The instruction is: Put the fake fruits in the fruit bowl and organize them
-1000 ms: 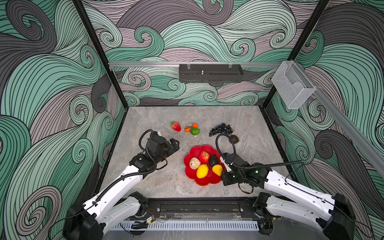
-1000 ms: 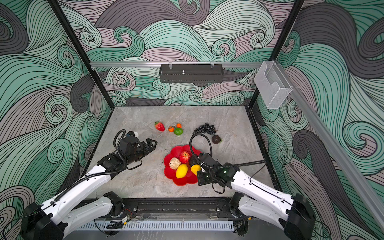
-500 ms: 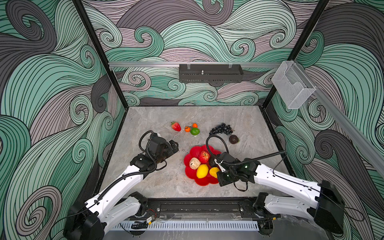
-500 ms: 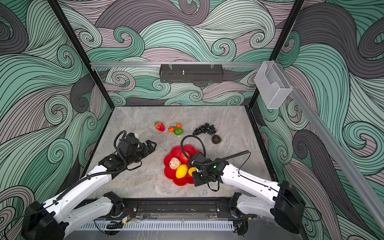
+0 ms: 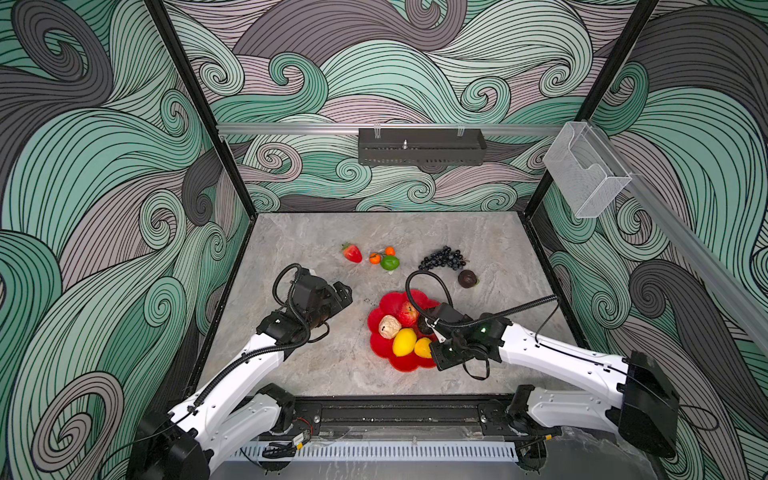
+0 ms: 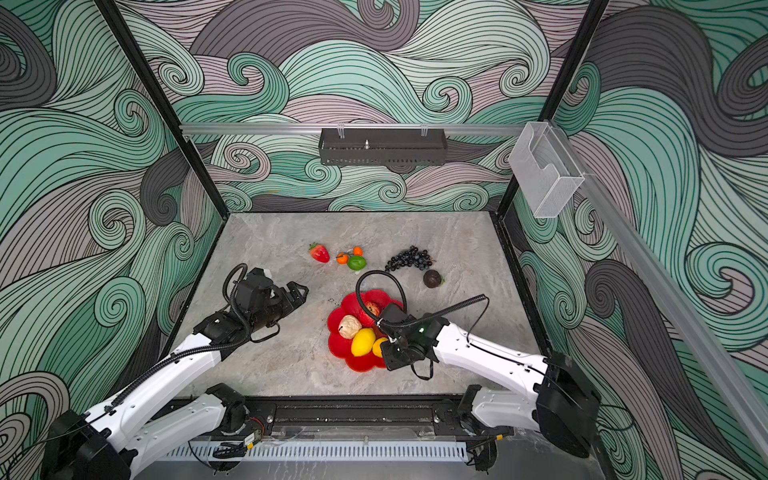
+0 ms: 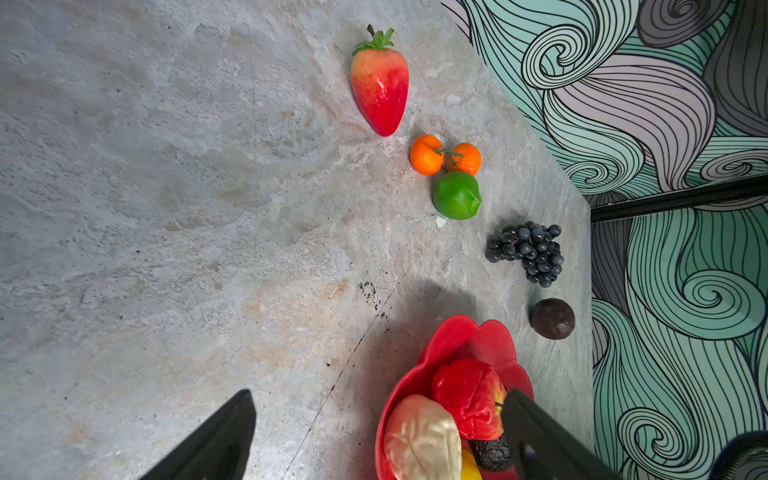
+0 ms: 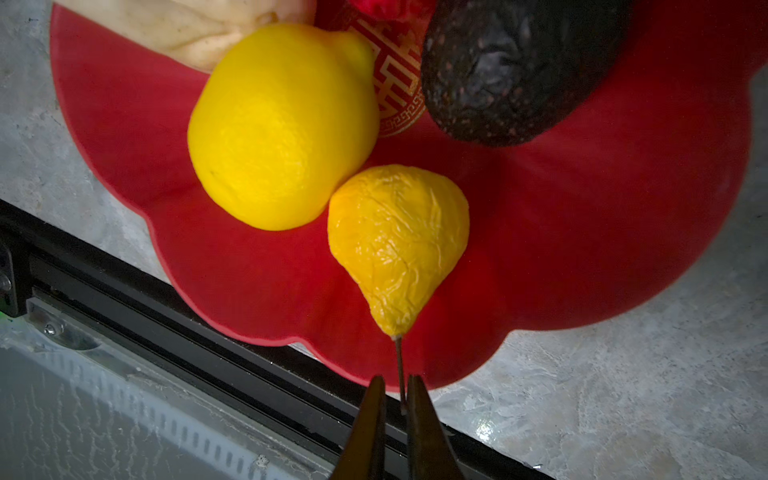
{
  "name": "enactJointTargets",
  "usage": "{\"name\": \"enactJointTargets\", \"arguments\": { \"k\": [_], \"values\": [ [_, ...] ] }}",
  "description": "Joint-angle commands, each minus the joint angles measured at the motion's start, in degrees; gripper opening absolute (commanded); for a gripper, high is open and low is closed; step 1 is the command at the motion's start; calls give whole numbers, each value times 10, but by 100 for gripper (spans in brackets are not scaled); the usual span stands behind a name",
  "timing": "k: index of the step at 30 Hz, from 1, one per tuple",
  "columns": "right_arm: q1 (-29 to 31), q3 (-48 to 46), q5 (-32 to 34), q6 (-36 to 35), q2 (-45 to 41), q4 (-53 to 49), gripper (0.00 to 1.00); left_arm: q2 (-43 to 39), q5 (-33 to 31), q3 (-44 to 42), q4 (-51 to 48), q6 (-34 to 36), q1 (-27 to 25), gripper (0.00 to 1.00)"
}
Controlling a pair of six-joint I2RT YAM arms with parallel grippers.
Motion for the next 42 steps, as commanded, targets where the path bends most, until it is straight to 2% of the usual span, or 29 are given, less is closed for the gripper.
{"name": "enactJointTargets", "arguments": {
  "k": [1,12,18,22,29,36,42],
  "values": [
    [5,15,19,-3,-1,-11,11,-5,6,-2,-9,9,7,95],
    [6,27,27,-6,-9,-20,6,1,10,-7,-3,7,11,95],
    [14,14,30,-3,-19,-23,20,-1,10,-9,-4,9,13,95],
    [23,6,29,3,-22,-22,24,0,11,-11,-3,9,13,95],
    [45,7,29,7,-1,-14,27,2,12,-12,-4,8,13,95],
    [62,19,79,-2,14,-29,25,-2,17,-18,0,3,17,95],
    [76,29,97,-11,37,-40,26,3,25,-20,4,2,24,95]
  ]
}}
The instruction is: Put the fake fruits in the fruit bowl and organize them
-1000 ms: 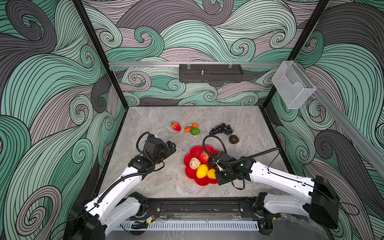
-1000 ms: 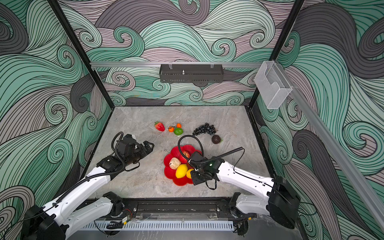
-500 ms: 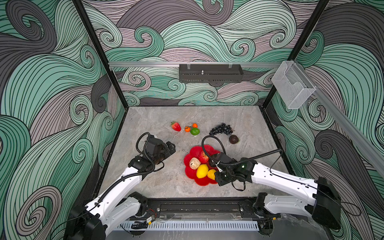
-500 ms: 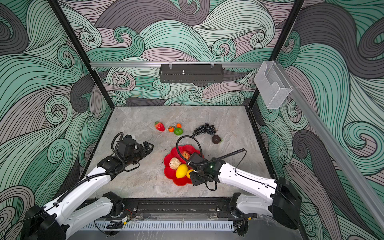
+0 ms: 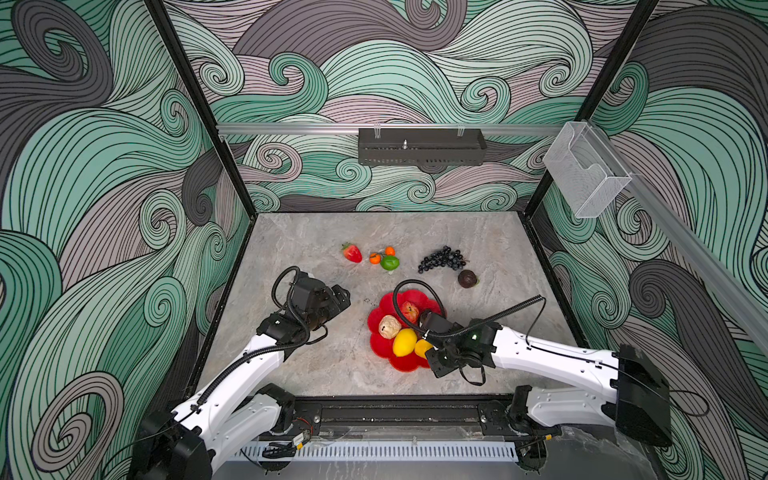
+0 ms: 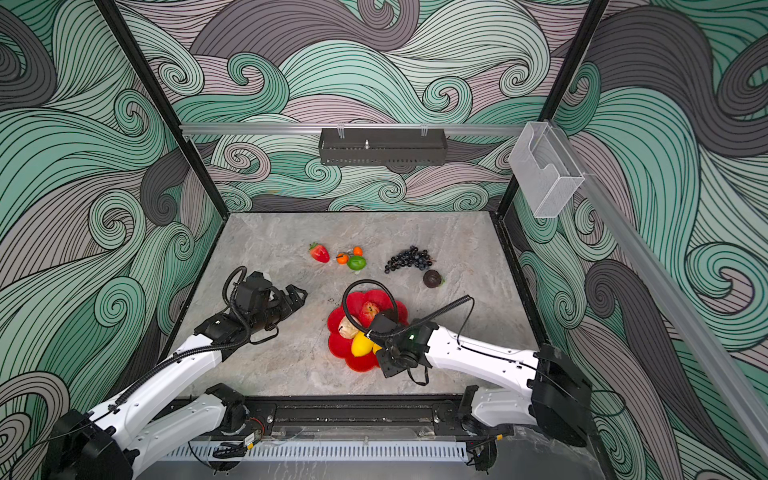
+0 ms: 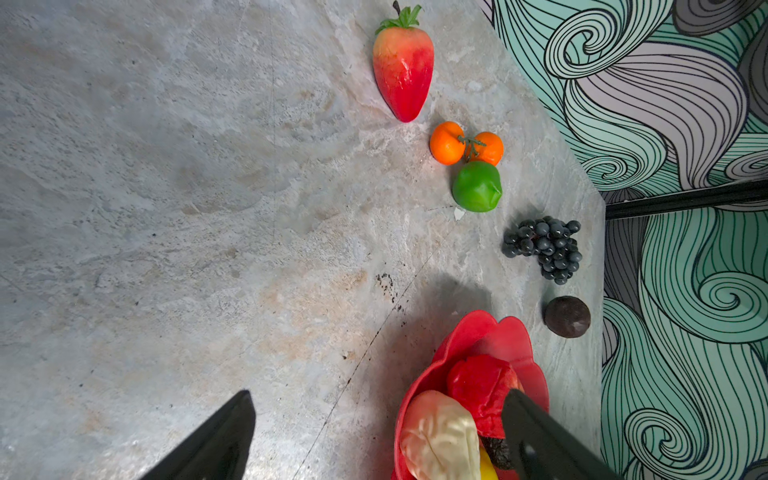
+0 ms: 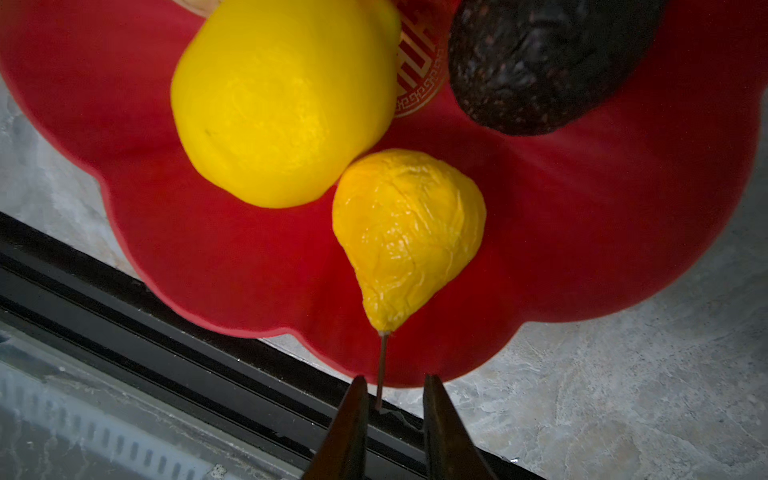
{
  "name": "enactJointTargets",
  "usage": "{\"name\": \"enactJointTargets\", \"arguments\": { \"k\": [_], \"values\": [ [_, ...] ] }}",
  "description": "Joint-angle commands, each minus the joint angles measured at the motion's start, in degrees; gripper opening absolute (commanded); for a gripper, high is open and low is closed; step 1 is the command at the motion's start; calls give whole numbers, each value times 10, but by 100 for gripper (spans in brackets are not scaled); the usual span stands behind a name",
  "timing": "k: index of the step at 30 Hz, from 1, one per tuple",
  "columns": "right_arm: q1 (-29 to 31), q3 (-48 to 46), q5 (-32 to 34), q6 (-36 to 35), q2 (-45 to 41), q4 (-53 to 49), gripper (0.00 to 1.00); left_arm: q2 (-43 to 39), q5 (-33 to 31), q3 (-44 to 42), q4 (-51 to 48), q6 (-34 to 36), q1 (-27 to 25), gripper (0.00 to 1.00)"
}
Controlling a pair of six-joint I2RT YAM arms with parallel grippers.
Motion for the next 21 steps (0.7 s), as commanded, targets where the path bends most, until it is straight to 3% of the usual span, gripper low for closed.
{"name": "enactJointTargets", "arguments": {
  "k": [1,12,21],
  "values": [
    [10,16,31,-8,8,-19,26,1,7,-1,2,2,6,94],
    [24,49,108,-34,34,-44,16,1,13,-4,3,2,16,95],
    [27,65,170,-57,42,-49,14,3,19,-7,7,1,22,95]
  ]
}}
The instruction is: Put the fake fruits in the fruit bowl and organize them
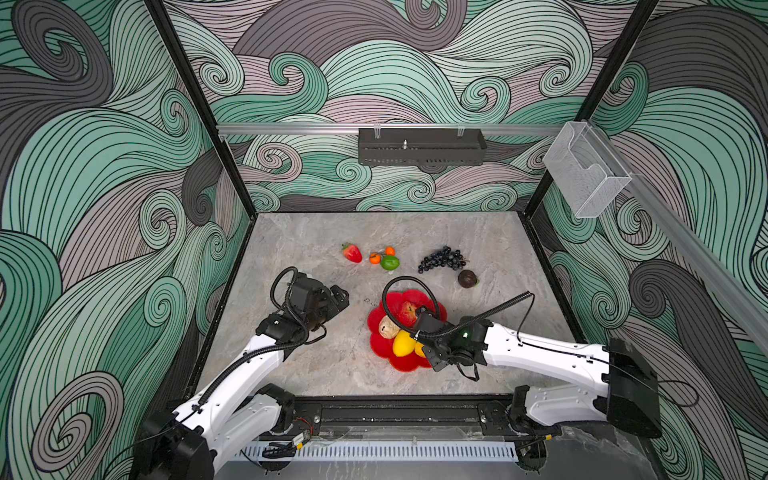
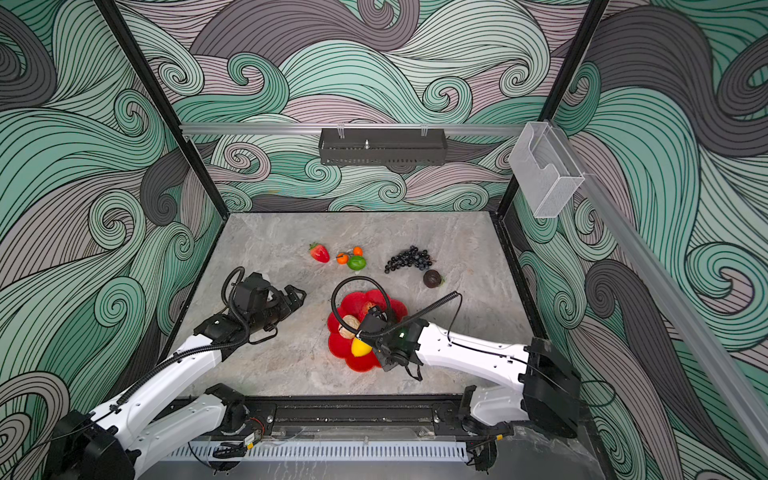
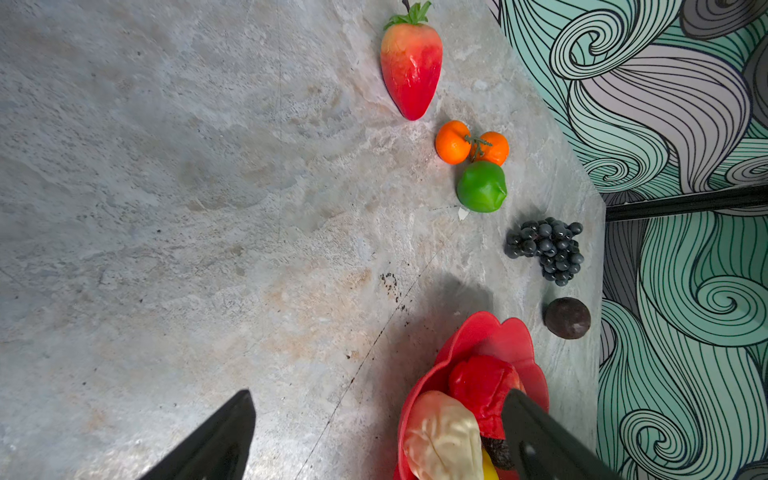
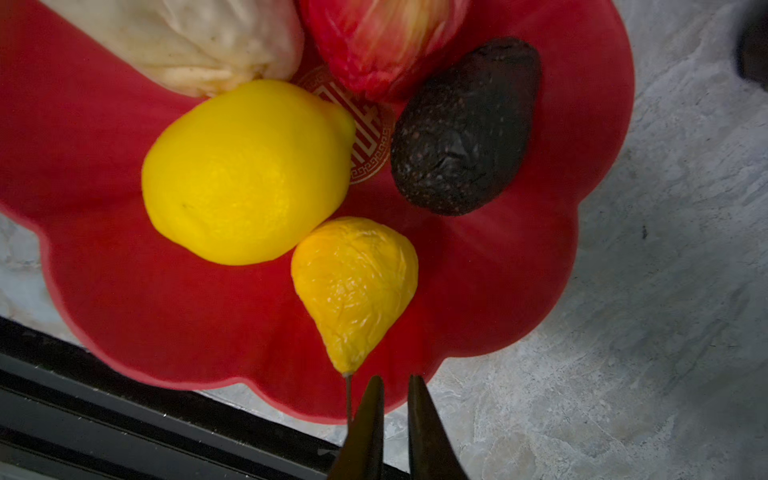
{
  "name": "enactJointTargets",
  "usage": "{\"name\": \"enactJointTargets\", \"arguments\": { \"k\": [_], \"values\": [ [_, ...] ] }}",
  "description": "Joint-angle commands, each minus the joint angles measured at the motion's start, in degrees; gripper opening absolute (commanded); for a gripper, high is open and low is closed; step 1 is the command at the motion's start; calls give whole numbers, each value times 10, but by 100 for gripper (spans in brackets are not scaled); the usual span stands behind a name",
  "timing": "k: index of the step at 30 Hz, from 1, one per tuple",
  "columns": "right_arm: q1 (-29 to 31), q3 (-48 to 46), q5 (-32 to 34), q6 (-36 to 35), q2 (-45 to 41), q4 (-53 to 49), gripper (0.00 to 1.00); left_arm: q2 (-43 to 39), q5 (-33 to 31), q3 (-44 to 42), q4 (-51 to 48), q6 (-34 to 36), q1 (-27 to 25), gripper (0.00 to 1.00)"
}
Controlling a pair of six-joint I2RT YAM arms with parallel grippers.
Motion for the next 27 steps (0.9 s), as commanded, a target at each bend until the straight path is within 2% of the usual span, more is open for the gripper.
{"name": "enactJointTargets", "arguments": {
  "k": [1,4,9,12,27],
  "values": [
    [4,20,34,-14,10,-20,13,3,5,1,3,2,7,95],
    [6,22,2,-21,-1,-17,18,2,6,1,2,3,8,95],
    [31,9,-23,-33,-20,-8,43,3,7,-2,3,3,10,95],
    [44,4,-24,-28,-13,-14,52,3,9,-3,4,1,11,95],
    [52,15,22,-18,50,-51,55,-10,7,-5,-6,5,15,95]
  ]
}}
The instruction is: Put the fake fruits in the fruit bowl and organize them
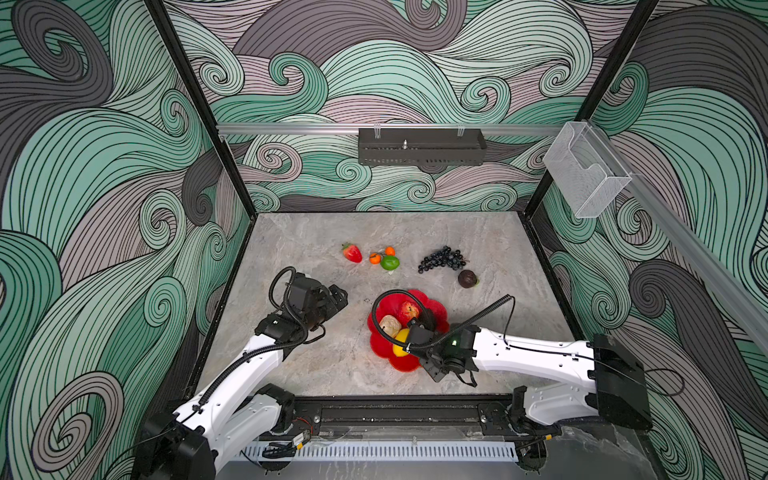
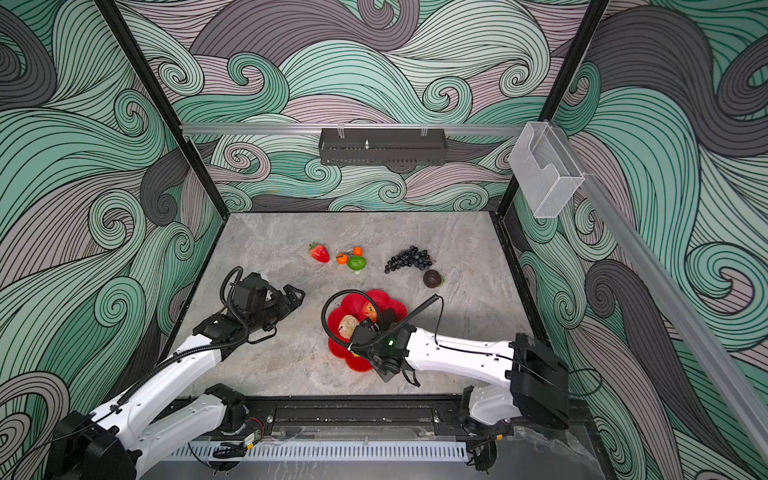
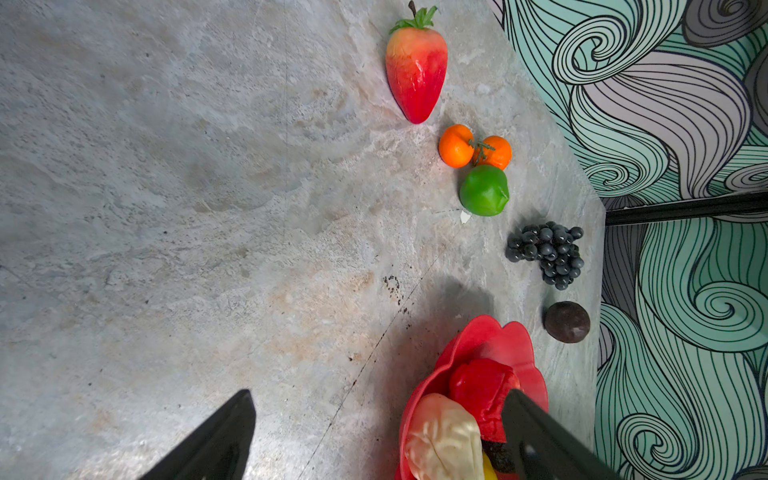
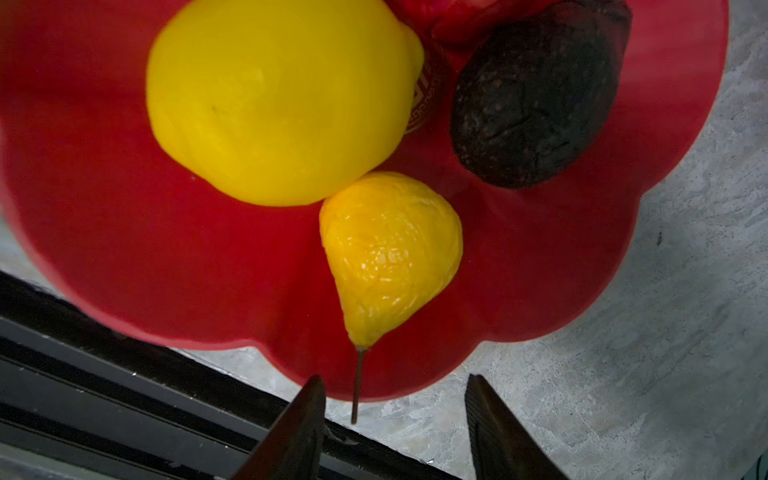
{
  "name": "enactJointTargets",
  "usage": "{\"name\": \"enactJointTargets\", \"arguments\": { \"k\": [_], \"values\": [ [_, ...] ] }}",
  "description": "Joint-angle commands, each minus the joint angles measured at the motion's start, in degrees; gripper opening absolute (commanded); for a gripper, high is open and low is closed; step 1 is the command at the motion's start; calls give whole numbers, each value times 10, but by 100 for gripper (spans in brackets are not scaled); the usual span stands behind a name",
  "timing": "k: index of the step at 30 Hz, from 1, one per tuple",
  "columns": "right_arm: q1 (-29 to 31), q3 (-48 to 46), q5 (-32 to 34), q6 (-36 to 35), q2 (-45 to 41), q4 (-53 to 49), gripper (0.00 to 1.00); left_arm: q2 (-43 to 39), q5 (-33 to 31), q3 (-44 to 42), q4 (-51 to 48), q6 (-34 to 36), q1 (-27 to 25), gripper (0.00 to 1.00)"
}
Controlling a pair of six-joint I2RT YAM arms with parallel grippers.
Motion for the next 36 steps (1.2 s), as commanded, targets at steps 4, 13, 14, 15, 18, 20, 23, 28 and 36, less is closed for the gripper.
{"name": "enactJointTargets", "arguments": {
  "k": [4,13,14,15,18,20,23,28,36],
  "values": [
    [4,11,46,12,16,-29,51,-10,0,-5,-7,6,7,95],
    [4,35,106,0,43,-48,46,-11,2,-7,-6,6,10,95],
    [3,38,113,-1,44,-48,46,-11,2,-8,-6,5,10,95],
    [4,41,121,-1,46,-48,46,-10,2,-8,-5,6,11,95],
    [3,50,144,-7,58,-48,46,-11,4,-8,-5,6,11,95],
    [3,54,160,-11,68,-48,45,-12,4,-8,-6,6,12,95],
    [0,60,176,-12,78,-48,45,-14,4,-8,-9,8,13,95],
    [-2,70,178,-16,88,-48,47,-15,5,-9,-10,8,15,95],
    [-23,67,128,-13,44,-33,55,-14,7,-9,-11,12,17,95]
  ]
}}
